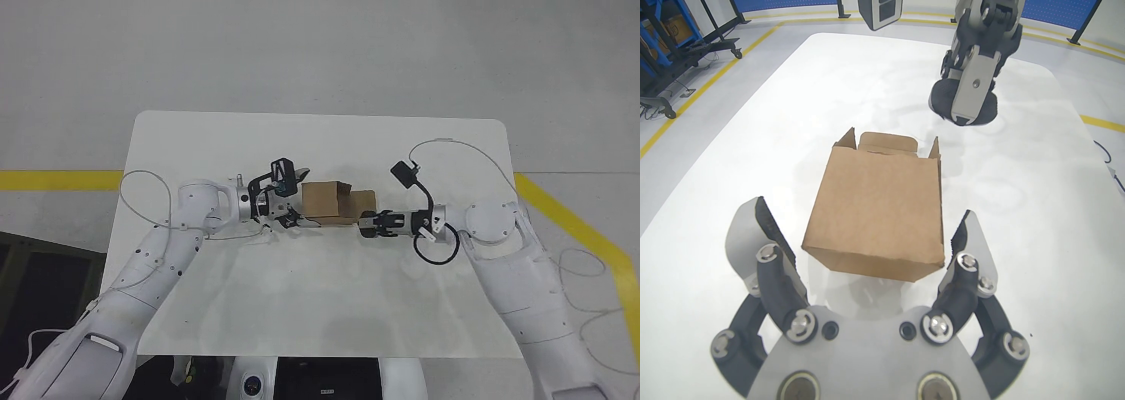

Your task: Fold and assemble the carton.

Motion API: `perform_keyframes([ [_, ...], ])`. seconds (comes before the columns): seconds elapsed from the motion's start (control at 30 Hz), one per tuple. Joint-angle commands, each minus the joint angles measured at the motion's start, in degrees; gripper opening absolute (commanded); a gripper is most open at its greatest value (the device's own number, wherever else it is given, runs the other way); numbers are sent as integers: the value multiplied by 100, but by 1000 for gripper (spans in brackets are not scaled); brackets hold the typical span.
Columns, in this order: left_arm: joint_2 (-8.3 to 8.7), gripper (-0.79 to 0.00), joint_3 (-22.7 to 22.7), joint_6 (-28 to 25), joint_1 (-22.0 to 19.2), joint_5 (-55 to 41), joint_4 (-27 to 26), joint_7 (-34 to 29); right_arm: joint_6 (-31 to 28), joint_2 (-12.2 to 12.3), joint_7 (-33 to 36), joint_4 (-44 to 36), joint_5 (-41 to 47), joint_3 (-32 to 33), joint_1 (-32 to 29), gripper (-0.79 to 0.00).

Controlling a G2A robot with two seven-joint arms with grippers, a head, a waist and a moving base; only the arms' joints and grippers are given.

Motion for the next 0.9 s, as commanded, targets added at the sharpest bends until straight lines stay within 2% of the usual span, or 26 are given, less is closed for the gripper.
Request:
perform_keyframes([
  [0.0, -3, 0, -1, -7, 1, -9, -6, -11, 86, -1, -23, 37, -57, -66, 41, -785],
  [0.3, -13, 0, 1, -38, 29, -34, -52, -71, 93, -57, -148, 434, -30, -415, 391, -785],
  [0.87, -15, 0, -5, -115, 59, 55, -96, -76, -540, -357, -259, 1571, 557, -1289, 1339, -785],
])
